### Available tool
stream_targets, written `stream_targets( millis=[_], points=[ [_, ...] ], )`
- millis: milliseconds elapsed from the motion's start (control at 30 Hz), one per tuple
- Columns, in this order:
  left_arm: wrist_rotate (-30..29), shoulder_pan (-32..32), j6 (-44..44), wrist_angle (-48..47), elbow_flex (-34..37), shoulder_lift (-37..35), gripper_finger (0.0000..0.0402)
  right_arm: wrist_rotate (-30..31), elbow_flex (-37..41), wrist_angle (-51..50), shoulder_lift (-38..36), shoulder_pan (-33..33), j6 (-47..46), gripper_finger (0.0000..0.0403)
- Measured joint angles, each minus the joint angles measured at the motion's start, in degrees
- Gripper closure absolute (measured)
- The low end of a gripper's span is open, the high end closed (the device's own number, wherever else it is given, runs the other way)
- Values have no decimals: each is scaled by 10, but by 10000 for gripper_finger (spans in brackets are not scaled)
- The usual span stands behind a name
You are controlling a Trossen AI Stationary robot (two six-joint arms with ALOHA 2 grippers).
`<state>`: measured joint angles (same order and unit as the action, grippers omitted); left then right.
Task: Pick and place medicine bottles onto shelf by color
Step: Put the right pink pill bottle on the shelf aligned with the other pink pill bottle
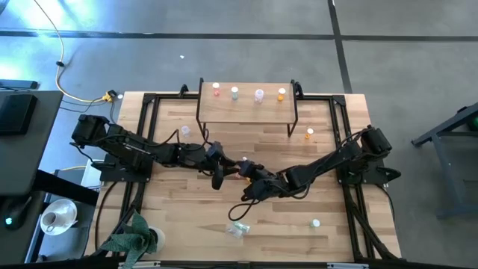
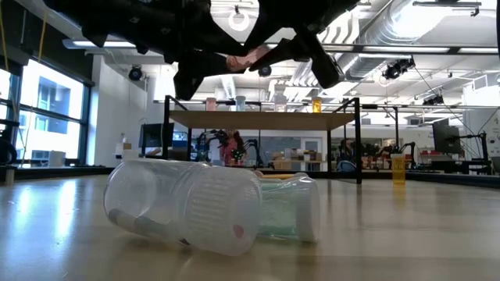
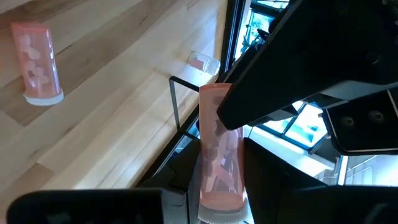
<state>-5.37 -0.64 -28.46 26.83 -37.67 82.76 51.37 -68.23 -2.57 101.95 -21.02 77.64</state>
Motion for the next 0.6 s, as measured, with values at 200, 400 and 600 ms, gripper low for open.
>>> stream_targets(
  millis=[200, 400, 600],
  points=[
    [-11, 0, 6, 0, 0, 0, 301, -2, 0, 1, 0, 0, -10, 305],
    [-14, 12, 14, 6, 0, -1, 303, -10, 0, 8, 0, 0, -36, 263],
    [-9, 40, 23, 1, 0, -1, 308, 1, 0, 8, 0, 0, -57, 235]
  ],
)
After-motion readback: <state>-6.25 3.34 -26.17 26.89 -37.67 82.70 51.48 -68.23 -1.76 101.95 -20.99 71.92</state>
